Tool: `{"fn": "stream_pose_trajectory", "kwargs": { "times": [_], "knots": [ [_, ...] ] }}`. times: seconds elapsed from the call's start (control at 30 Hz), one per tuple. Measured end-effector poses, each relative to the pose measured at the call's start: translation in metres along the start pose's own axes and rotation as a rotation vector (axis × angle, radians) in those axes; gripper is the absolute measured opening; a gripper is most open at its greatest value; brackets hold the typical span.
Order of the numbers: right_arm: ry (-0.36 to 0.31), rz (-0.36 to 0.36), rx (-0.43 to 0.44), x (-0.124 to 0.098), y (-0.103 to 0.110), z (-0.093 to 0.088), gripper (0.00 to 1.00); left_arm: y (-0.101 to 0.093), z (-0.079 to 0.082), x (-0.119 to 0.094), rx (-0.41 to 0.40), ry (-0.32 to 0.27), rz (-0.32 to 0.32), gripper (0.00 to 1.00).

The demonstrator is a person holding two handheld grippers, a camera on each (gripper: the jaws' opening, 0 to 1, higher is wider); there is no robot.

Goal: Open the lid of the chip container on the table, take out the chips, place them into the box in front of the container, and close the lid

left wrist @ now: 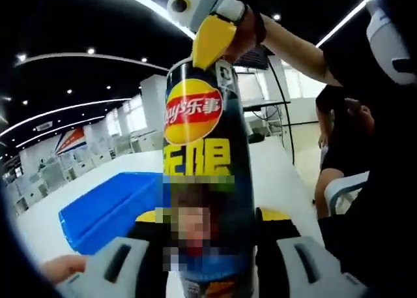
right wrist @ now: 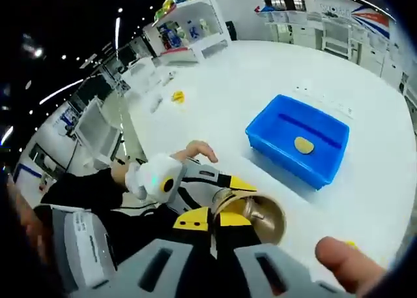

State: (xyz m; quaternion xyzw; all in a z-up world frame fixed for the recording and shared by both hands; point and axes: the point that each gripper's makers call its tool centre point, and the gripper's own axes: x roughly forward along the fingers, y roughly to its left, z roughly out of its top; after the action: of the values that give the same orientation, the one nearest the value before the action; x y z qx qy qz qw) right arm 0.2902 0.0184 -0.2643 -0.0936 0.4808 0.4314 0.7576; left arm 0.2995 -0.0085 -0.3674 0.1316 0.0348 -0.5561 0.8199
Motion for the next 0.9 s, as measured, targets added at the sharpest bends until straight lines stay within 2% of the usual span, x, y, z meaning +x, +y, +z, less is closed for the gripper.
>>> {"fn": "stream_pose_trajectory", "kwargs": {
  "times": [0.1,0.27,0.47,0.5,0.73,0.9],
  "knots": [
    [0.059,-0.037,-0.048,0.005,0.006,0.004,0.02,0.0,0.0,0.0,-0.022,-0.028,0.01,0.51],
    [0.133,-0.087,-0.054,0.013,0.01,0.017,0.02,-0.002,0.002,0.0,-0.072,-0.112,0.016,0.51],
    [0.233,-0.169,-0.139,0.029,0.024,0.011,0.03,-0.005,0.0,0.003,-0.102,-0.185,0.009,0.51],
    [0.245,-0.197,-0.175,0.031,0.022,0.011,0.03,-0.008,0.001,0.005,-0.114,-0.205,0.0,0.51],
    [0.24,-0.174,-0.156,0.029,0.02,0.017,0.04,-0.006,0.004,0.004,-0.123,-0.255,0.005,0.51],
    [0.201,-0.159,-0.253,0.026,0.023,0.019,0.05,-0.006,0.004,0.005,-0.123,-0.26,0.001,0.51]
  ]
}}
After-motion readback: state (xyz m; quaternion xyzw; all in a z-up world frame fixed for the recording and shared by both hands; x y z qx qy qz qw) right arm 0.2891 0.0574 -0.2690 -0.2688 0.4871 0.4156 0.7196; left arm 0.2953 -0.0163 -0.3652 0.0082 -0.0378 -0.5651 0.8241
